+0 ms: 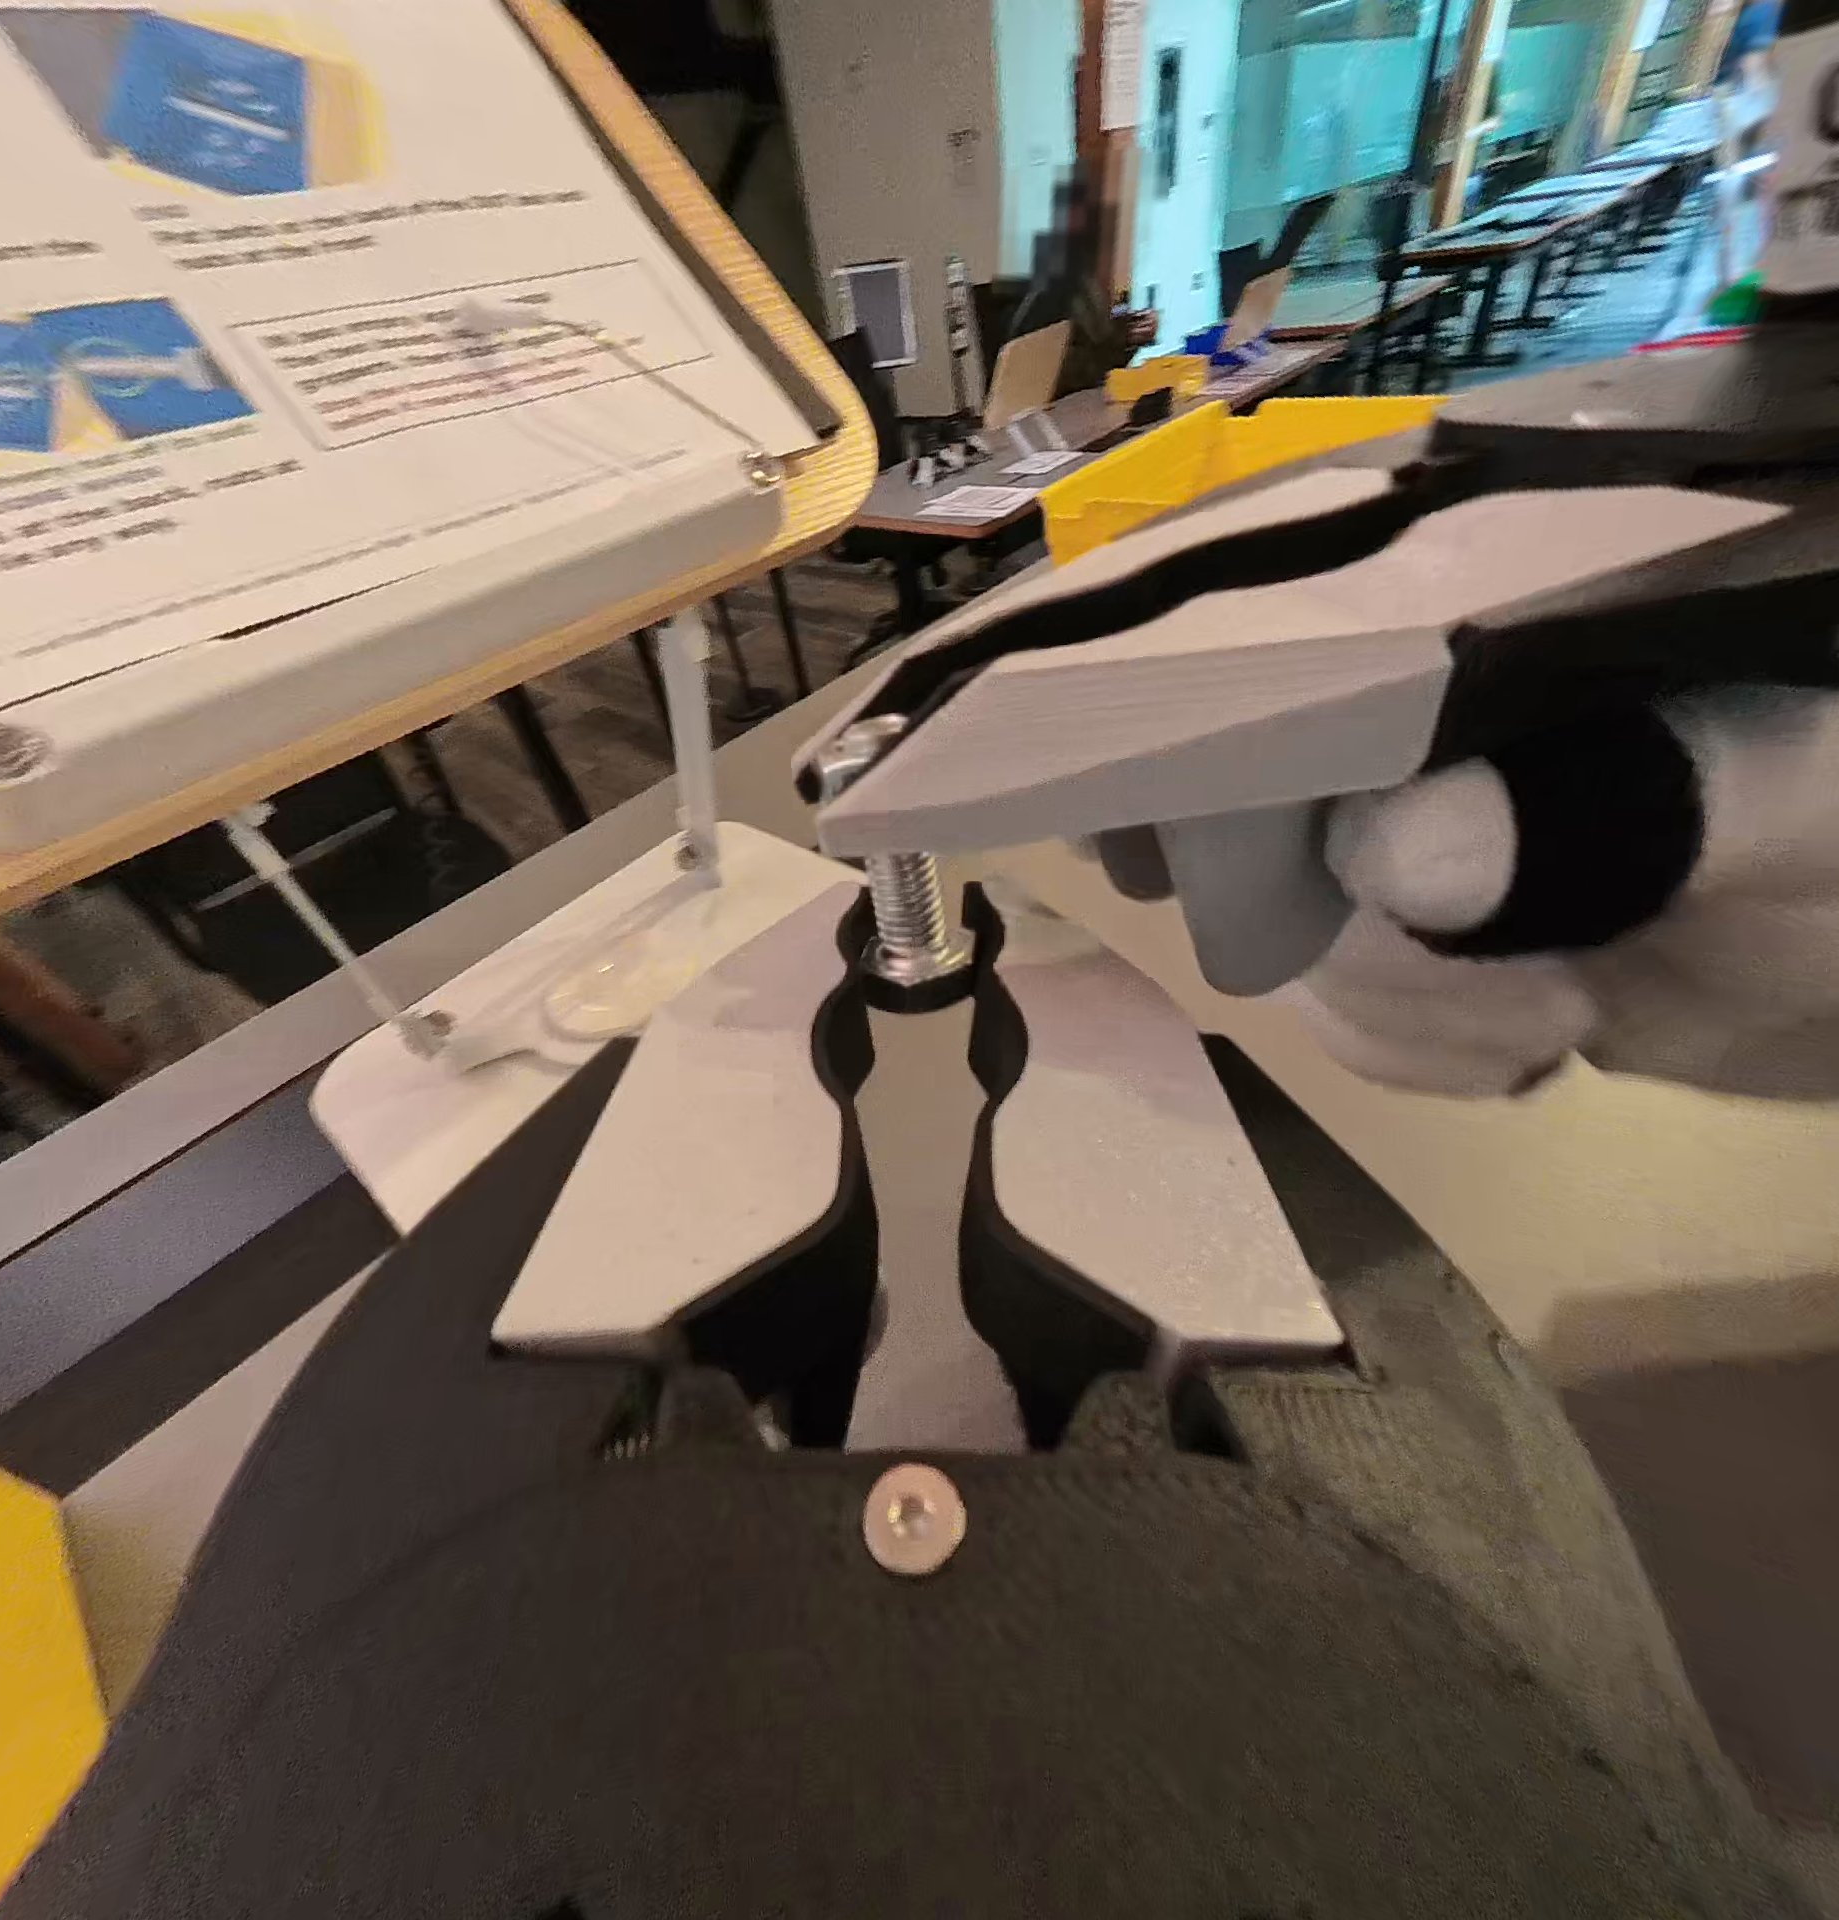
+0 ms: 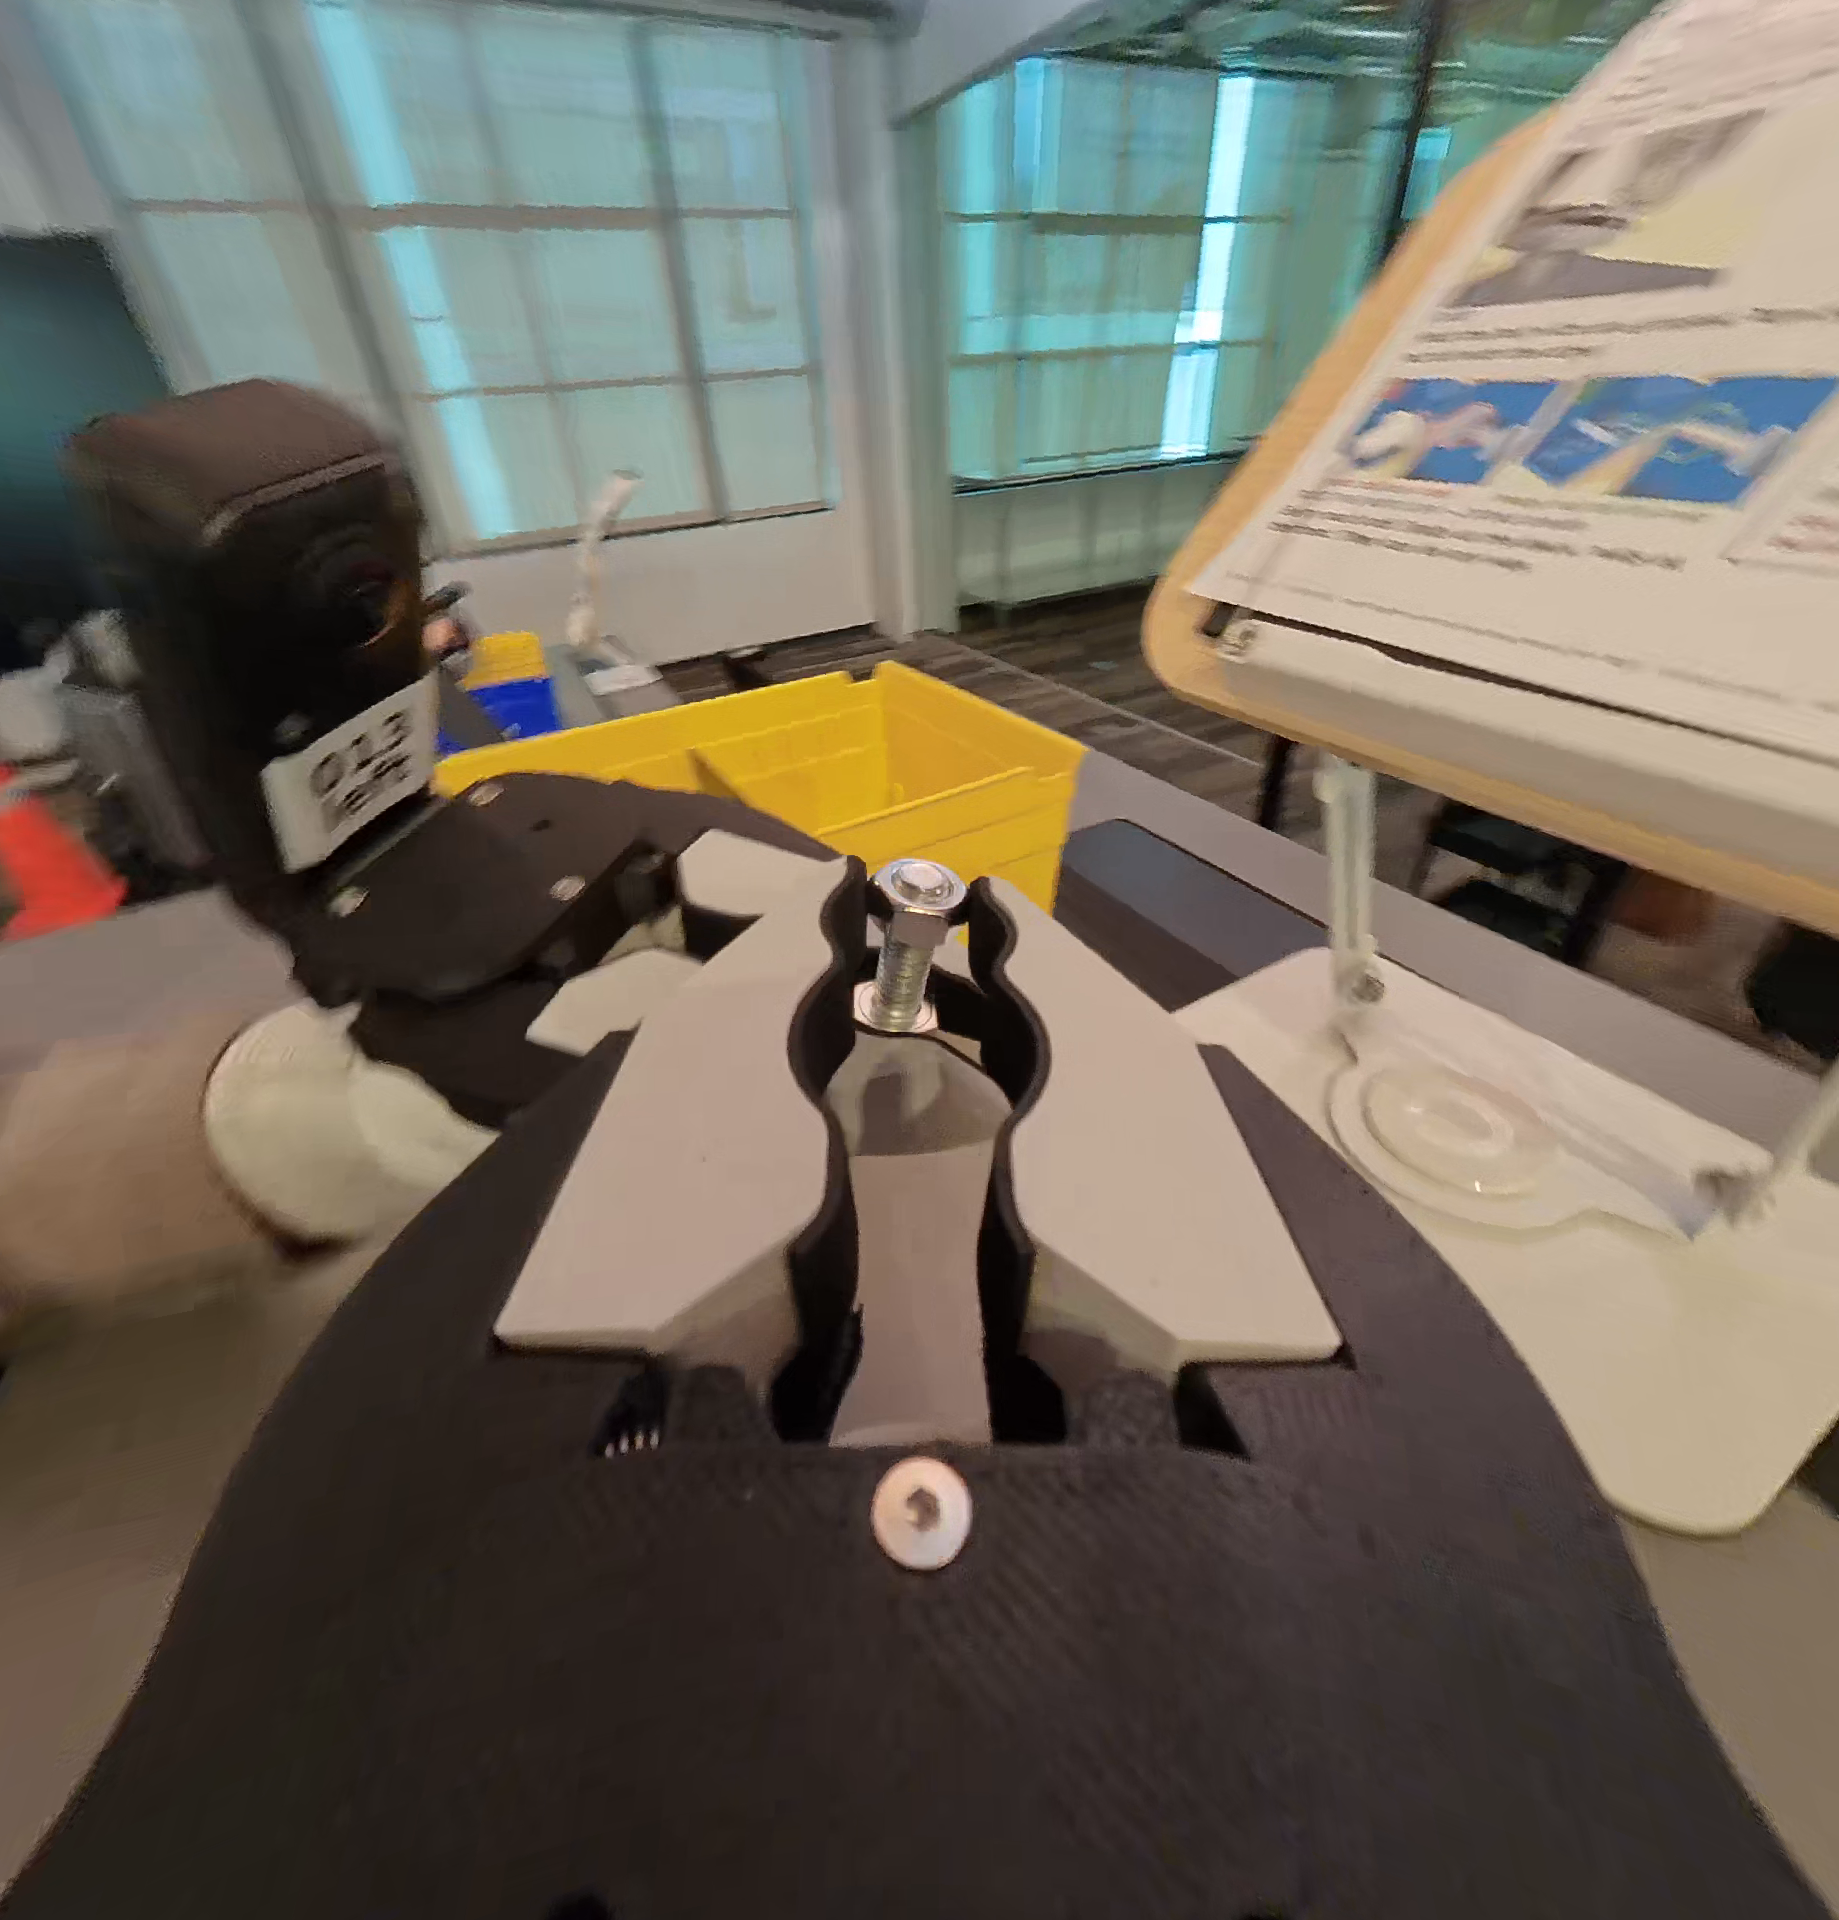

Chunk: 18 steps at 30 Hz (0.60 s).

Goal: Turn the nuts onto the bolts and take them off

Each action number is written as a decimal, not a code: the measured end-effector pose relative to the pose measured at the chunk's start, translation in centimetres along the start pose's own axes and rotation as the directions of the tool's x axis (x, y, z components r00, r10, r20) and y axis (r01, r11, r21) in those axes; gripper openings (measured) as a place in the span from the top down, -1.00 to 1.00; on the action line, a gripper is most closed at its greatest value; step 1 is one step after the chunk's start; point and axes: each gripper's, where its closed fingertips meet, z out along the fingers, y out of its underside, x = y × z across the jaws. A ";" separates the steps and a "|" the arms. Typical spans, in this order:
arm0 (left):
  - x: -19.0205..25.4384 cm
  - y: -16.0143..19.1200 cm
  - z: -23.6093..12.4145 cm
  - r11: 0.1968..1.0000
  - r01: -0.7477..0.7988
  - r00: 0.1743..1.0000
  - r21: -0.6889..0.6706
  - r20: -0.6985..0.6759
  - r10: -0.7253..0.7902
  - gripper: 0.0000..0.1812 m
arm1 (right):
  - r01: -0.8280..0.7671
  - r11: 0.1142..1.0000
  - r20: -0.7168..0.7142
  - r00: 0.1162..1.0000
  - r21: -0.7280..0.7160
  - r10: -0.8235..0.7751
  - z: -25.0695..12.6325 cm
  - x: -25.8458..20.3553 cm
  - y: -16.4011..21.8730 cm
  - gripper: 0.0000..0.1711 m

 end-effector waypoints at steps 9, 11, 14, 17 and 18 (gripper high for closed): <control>-0.8 0.4 0.0 0.999 -0.022 0.997 -0.024 0.075 0.024 0.84 | -0.045 0.997 -0.197 0.979 0.058 0.056 0.7 0.6 0.2 0.58; -0.7 0.2 -0.1 1.000 -0.017 0.998 -0.015 0.058 0.017 0.84 | -0.060 0.996 -0.080 0.995 0.069 0.065 0.5 0.1 -0.4 0.46; 0.6 -0.4 -0.3 1.000 -0.006 0.999 0.020 -0.051 0.007 0.84 | -0.009 1.000 0.134 0.991 0.019 0.006 0.0 -1.8 -0.2 0.42; 2.3 -0.7 -0.6 0.999 -0.014 0.987 0.029 -0.162 0.019 0.83 | 0.061 0.998 0.243 0.968 0.007 -0.061 -1.3 -2.5 -0.3 0.49; 2.7 -0.8 -0.7 0.999 -0.023 0.982 0.039 -0.188 0.030 0.84 | 0.068 0.998 0.287 0.955 0.017 -0.070 -1.9 -2.8 -0.5 0.54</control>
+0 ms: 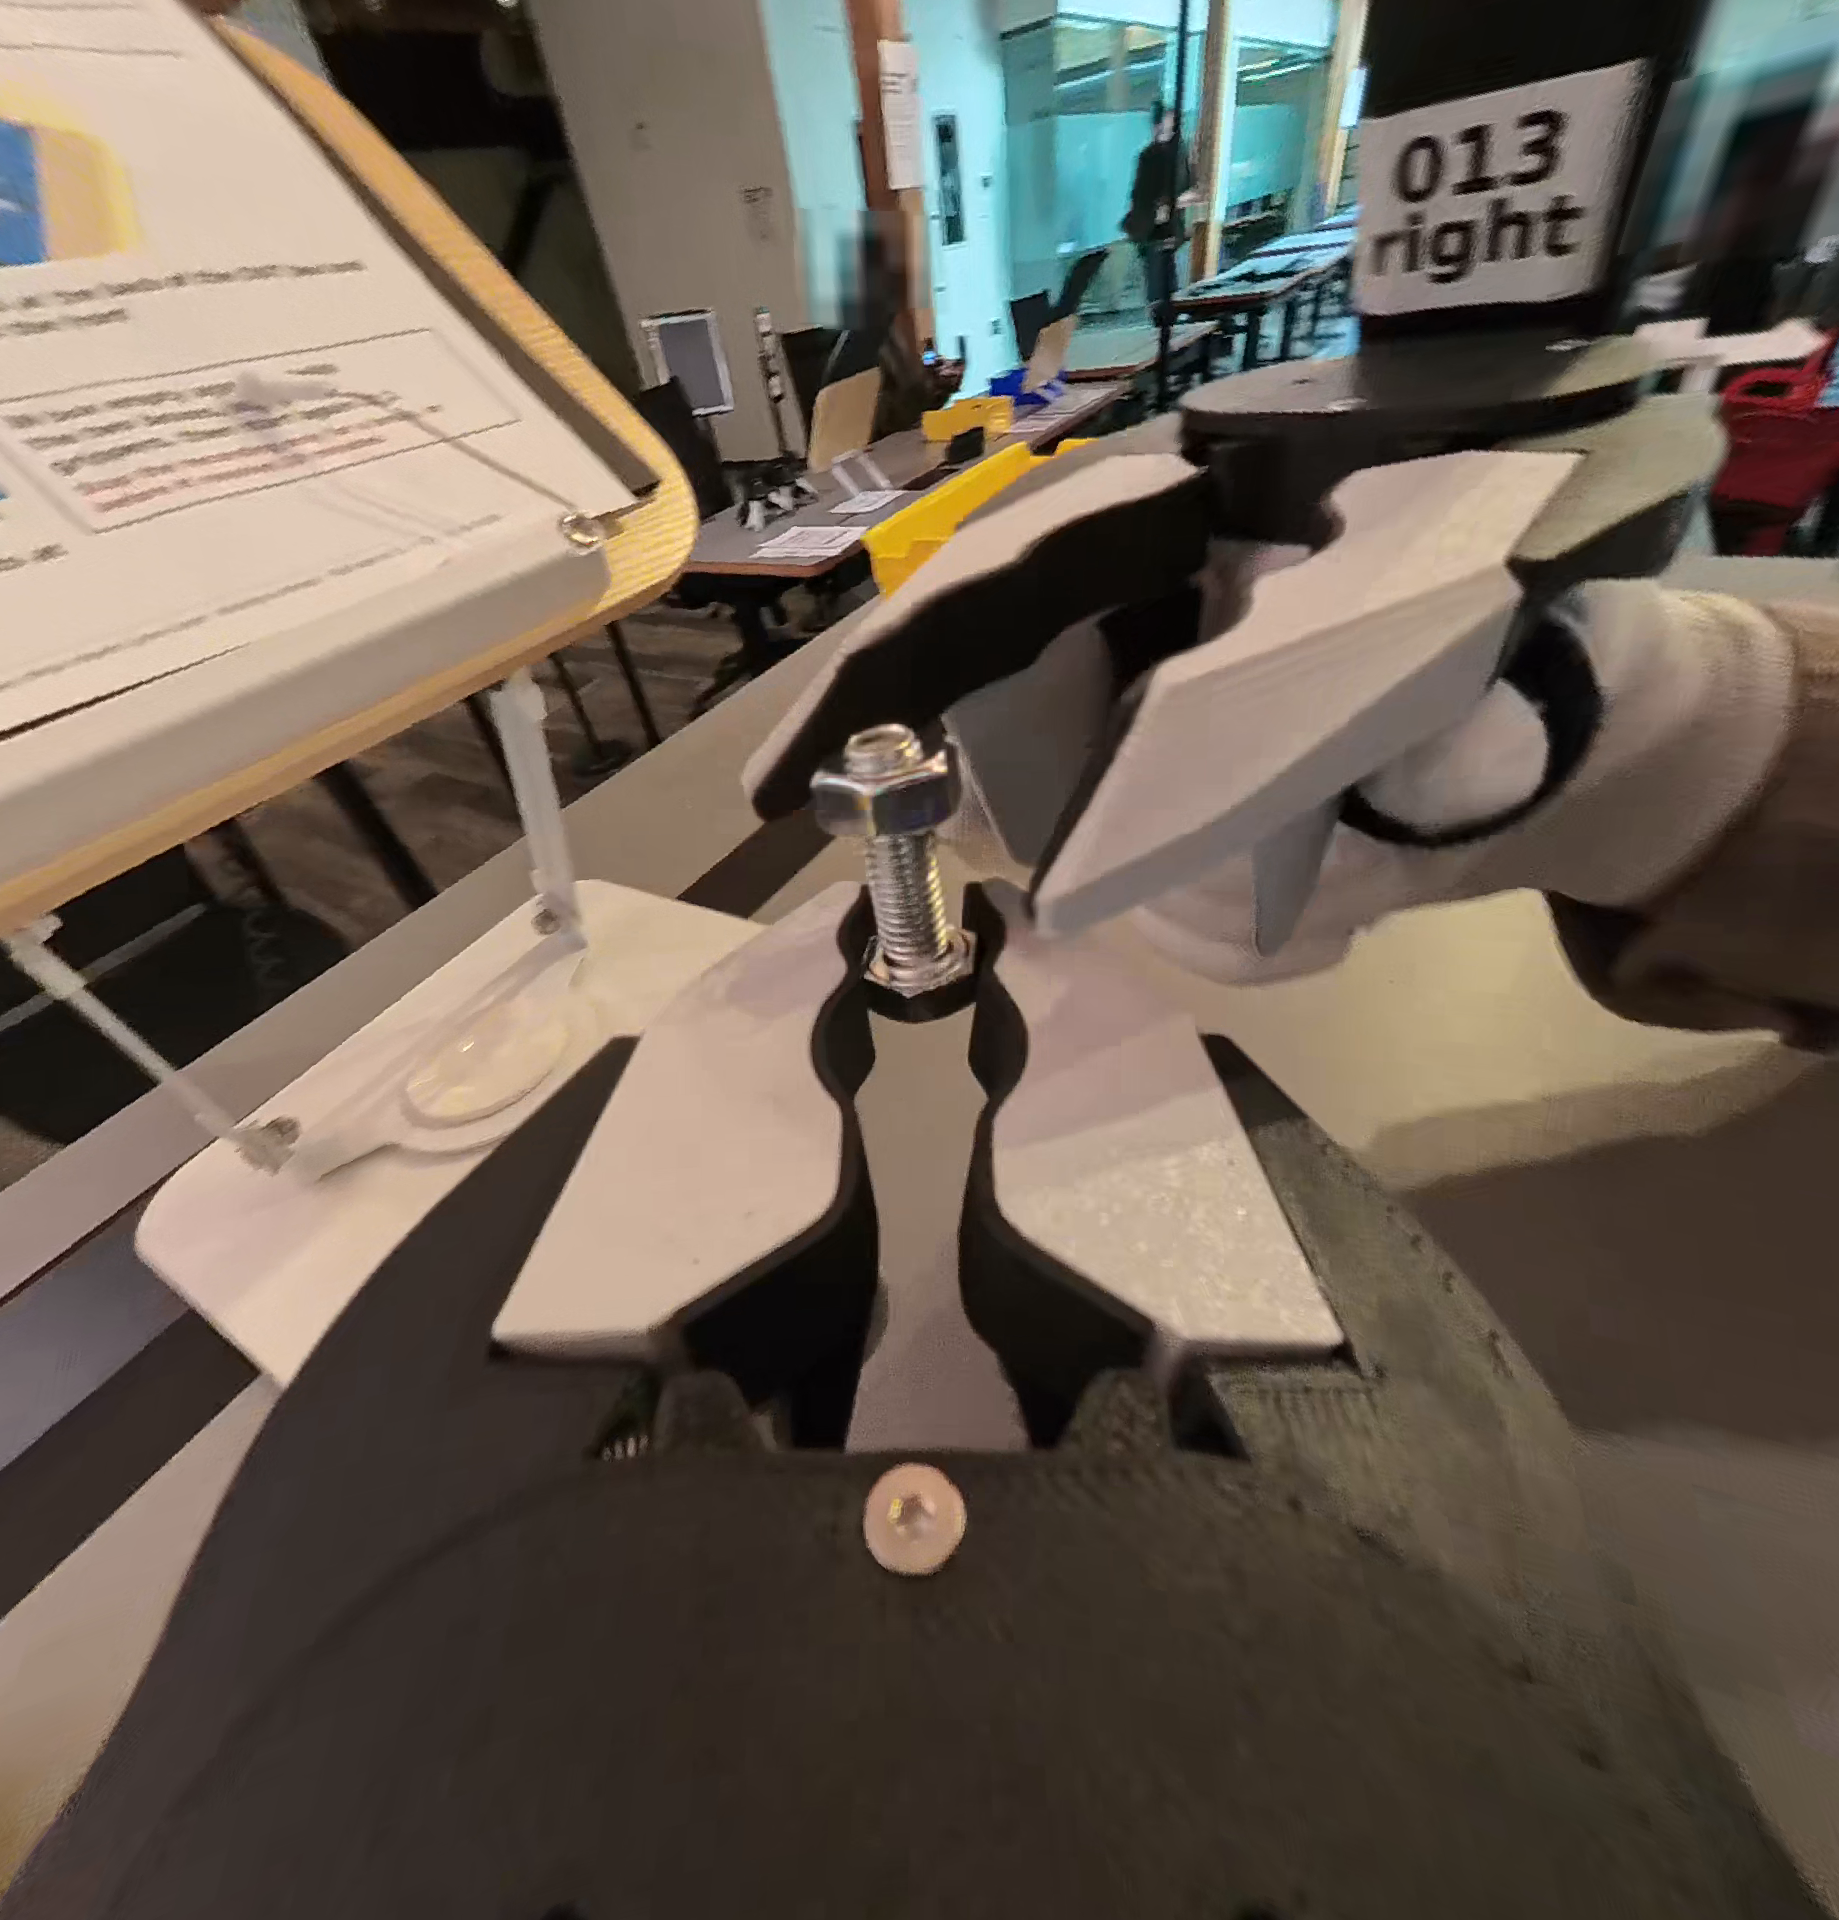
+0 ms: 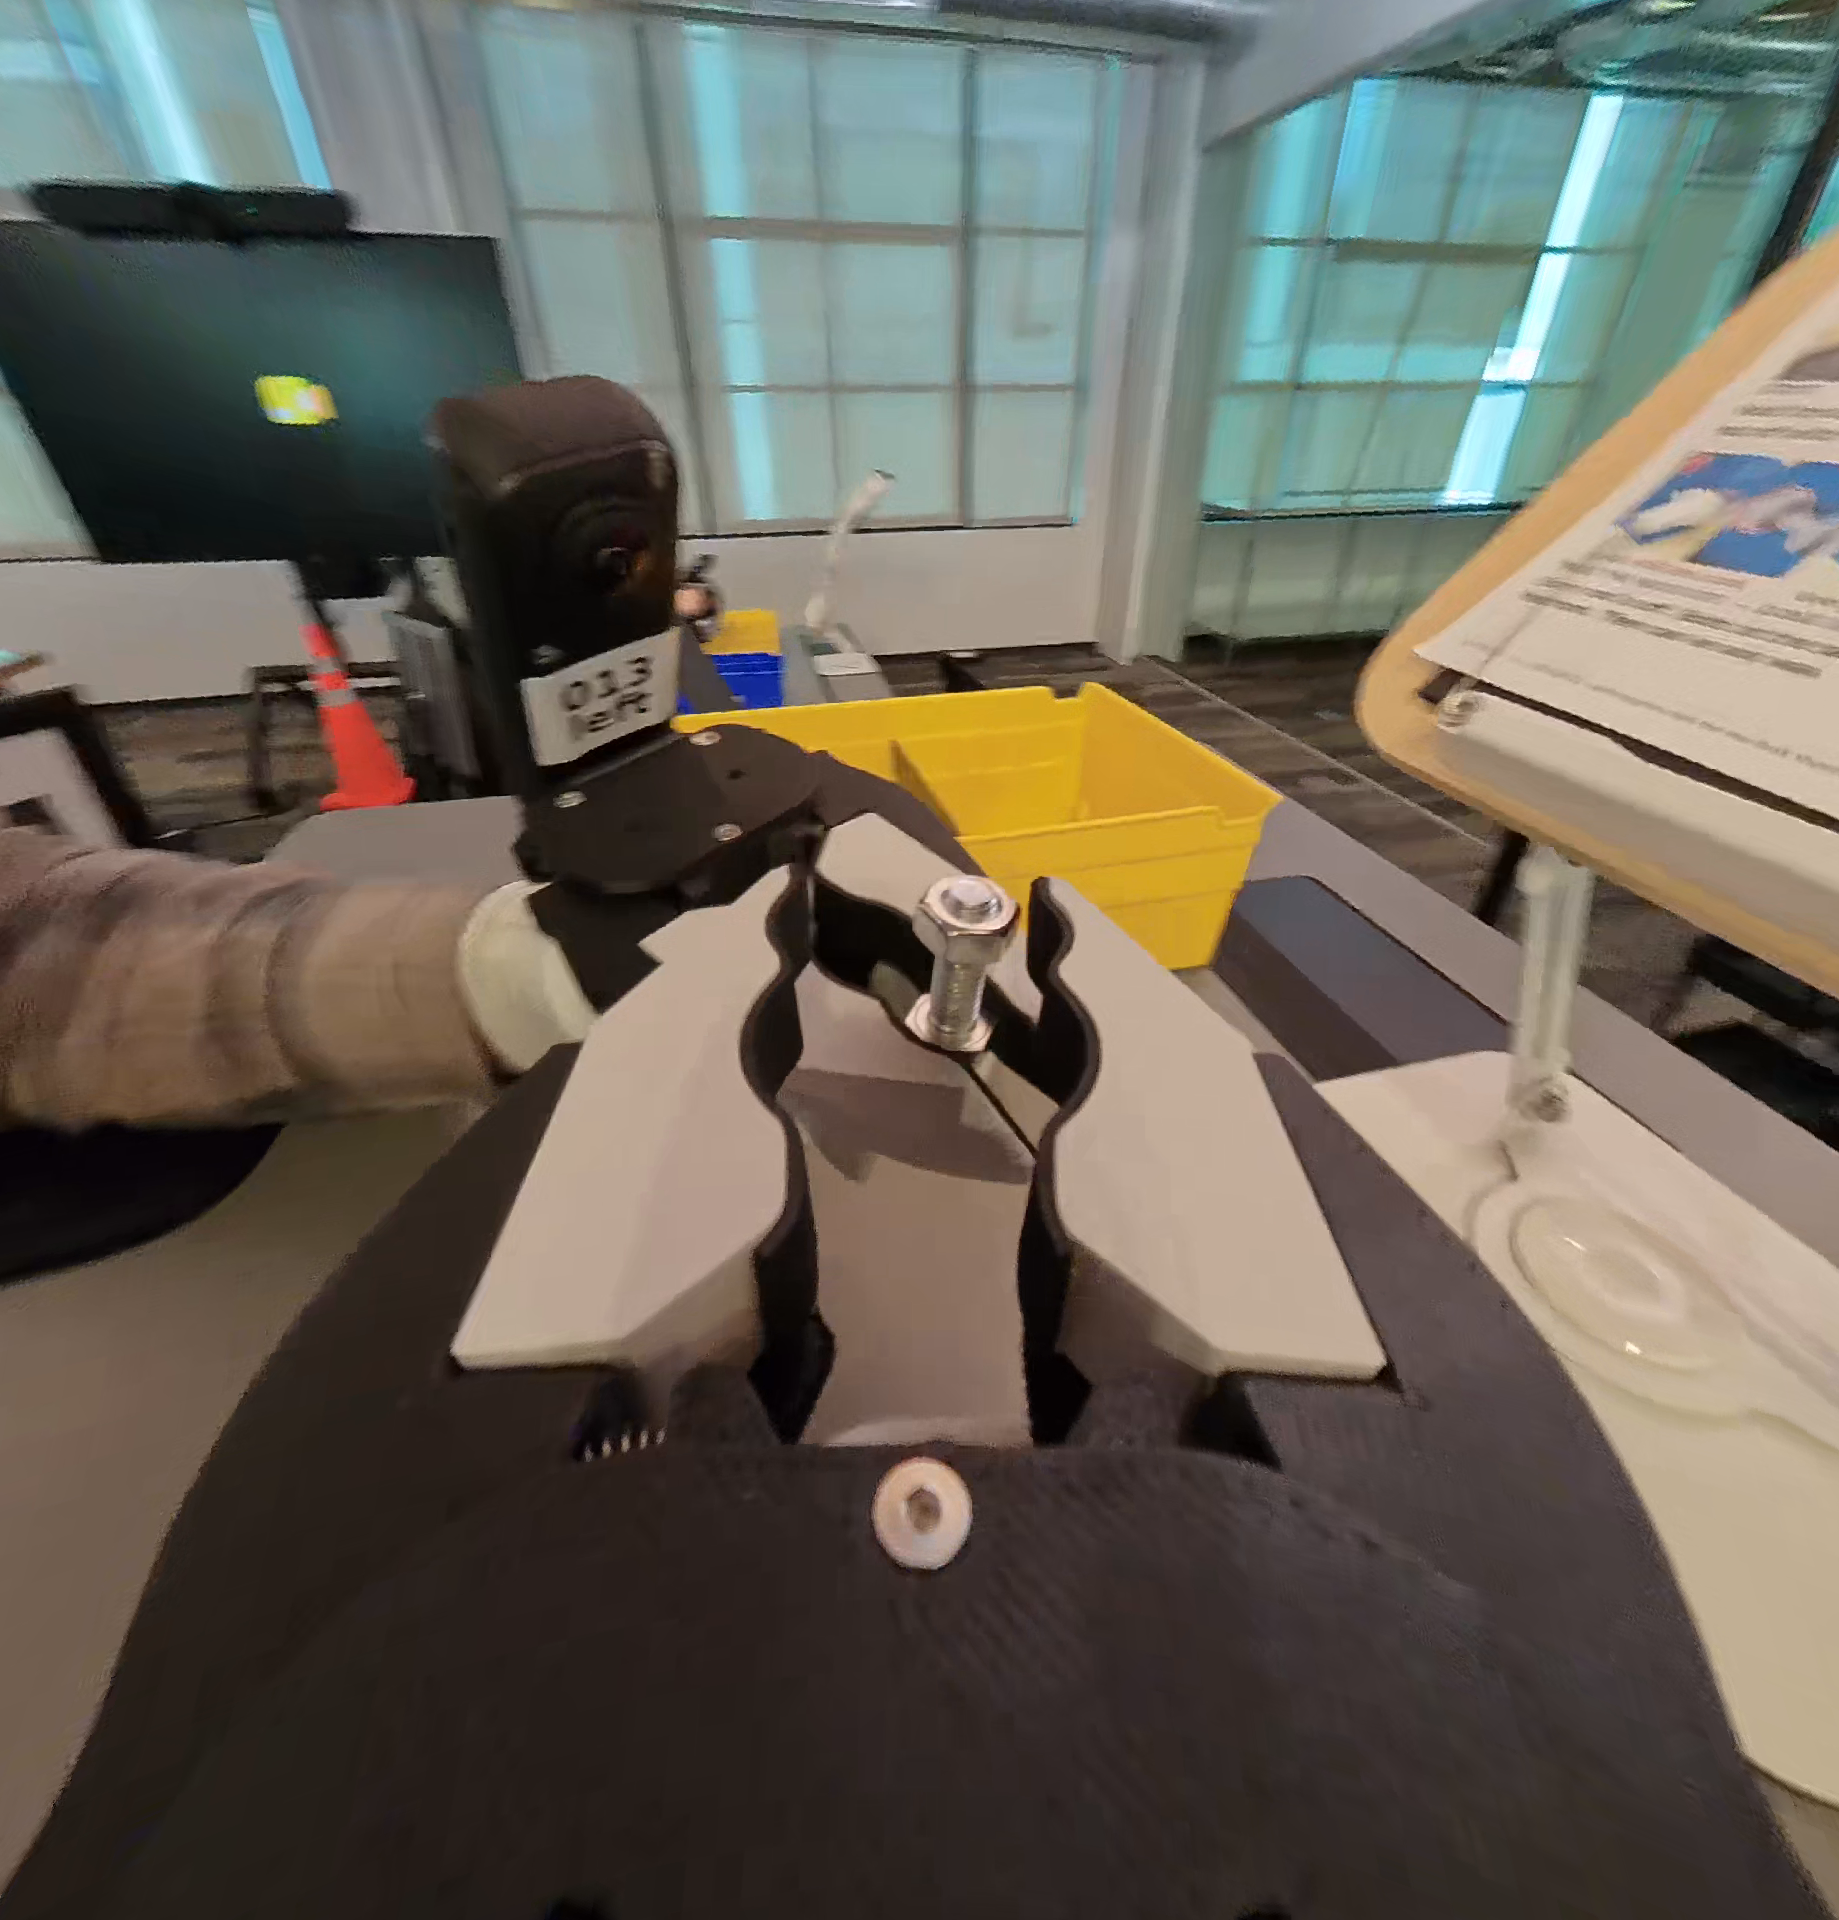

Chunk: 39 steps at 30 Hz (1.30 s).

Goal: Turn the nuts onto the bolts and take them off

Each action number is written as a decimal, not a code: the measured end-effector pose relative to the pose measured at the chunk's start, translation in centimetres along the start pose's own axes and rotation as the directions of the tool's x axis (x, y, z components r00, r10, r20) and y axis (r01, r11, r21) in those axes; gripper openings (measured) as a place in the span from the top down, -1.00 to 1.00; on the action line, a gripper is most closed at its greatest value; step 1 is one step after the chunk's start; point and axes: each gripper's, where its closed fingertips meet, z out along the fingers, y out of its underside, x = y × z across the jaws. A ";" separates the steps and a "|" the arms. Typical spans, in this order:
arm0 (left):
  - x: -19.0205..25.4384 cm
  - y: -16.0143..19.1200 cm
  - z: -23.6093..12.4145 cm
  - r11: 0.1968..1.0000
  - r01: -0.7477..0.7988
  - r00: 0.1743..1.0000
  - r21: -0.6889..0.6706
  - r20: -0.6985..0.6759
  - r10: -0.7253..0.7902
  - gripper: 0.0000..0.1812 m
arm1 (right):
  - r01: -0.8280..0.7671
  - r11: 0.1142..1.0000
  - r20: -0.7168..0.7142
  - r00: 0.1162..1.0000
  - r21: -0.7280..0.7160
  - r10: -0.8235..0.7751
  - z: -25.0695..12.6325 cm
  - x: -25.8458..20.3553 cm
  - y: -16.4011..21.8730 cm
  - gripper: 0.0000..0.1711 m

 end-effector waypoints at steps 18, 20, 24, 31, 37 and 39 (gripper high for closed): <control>-1.7 0.4 0.1 1.000 0.018 0.993 -0.022 0.121 -0.016 0.84 | -0.052 0.999 -0.158 0.986 0.006 0.053 0.2 2.3 0.3 0.82; -3.2 1.1 -0.1 0.998 0.028 0.978 -0.049 0.207 -0.017 0.84 | -0.119 0.992 -0.324 0.938 0.043 0.126 1.0 3.7 0.7 0.81; -3.7 1.8 -0.1 0.997 0.057 0.973 -0.050 0.228 -0.044 0.84 | -0.060 0.997 -0.521 0.850 0.046 0.075 2.0 3.6 1.3 0.81; -2.7 0.7 -0.2 0.999 0.051 0.988 -0.012 0.146 -0.049 0.84 | -0.089 0.994 -0.274 0.956 0.061 0.103 1.5 2.7 -0.1 0.40; -0.1 -0.3 -0.3 0.999 0.038 0.999 0.025 -0.025 -0.038 0.84 | -0.014 1.000 -0.008 1.000 -0.013 0.013 0.2 0.1 0.2 0.48; 0.6 -0.4 -0.2 0.999 0.040 0.997 0.028 -0.062 -0.038 0.84 | -0.034 0.999 0.054 0.998 0.022 0.033 -0.4 -0.4 -0.3 0.55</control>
